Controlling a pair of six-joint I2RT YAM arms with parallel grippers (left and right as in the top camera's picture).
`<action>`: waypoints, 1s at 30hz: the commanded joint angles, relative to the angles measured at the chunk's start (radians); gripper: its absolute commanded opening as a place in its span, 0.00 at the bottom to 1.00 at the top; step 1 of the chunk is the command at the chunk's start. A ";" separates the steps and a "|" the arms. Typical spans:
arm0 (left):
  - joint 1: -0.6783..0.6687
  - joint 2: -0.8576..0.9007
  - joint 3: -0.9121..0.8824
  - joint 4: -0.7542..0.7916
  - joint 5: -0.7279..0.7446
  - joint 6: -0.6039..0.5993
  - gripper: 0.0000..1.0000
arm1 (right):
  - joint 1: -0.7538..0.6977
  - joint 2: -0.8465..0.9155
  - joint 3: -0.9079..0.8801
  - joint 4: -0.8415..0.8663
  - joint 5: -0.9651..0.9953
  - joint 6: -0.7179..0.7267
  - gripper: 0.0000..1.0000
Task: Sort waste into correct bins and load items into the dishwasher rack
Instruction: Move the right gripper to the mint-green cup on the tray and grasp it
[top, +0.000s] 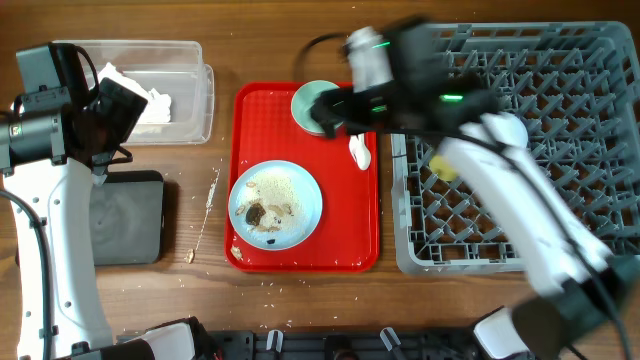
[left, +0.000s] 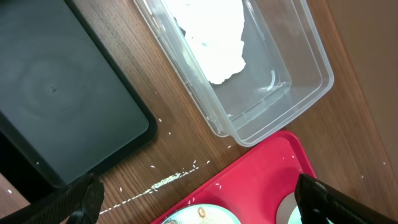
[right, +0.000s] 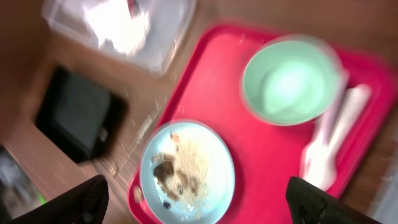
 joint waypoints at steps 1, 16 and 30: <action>0.004 0.006 -0.001 -0.001 -0.013 0.001 1.00 | 0.095 0.199 0.172 -0.033 0.118 -0.047 0.91; 0.005 0.006 -0.001 -0.001 -0.013 0.001 1.00 | 0.199 0.639 0.351 0.153 0.669 -0.166 0.78; 0.004 0.006 -0.001 -0.001 -0.013 0.001 1.00 | 0.166 0.697 0.349 0.151 0.631 -0.197 0.46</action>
